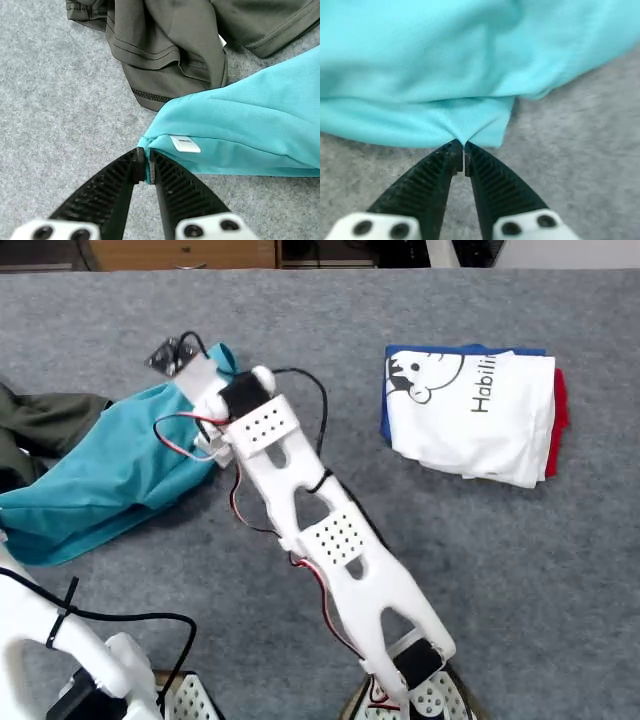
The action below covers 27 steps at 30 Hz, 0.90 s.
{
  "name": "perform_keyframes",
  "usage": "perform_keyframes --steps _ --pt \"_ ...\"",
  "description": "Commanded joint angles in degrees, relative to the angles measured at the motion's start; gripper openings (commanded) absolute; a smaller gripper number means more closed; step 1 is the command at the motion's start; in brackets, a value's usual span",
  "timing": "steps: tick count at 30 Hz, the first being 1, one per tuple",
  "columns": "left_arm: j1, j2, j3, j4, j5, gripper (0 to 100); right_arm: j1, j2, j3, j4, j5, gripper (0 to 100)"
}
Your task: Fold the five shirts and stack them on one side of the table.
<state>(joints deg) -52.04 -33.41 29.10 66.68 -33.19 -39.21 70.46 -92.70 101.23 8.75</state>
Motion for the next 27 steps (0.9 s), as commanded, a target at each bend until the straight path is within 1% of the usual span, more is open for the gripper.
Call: perform_keyframes --steps 1,5,7,10,18,22,27 --pt "-0.79 -0.66 -2.11 -0.44 0.62 2 1.01 -9.36 -1.54 1.23 0.26 0.0" --pt "-0.79 -0.66 -4.92 -0.44 0.70 2 1.01 -17.36 -1.54 1.23 0.26 0.0" --pt "-0.79 -0.66 -7.38 0.35 2.37 2 1.01 -21.93 -1.54 1.23 0.26 0.0" --pt "-0.44 -0.66 -12.66 3.34 4.31 2 1.01 -28.62 -1.54 1.23 0.26 0.0" --pt "-0.09 -1.71 -25.85 12.75 5.89 2 1.01 -42.86 -1.45 1.32 0.26 0.0" --pt "1.05 -8.66 -28.66 15.38 5.89 2 1.01 -50.68 1.27 1.32 0.26 0.0" --pt "5.45 -23.52 -28.48 17.67 5.89 2 1.01 -65.89 12.79 1.23 0.26 0.0"
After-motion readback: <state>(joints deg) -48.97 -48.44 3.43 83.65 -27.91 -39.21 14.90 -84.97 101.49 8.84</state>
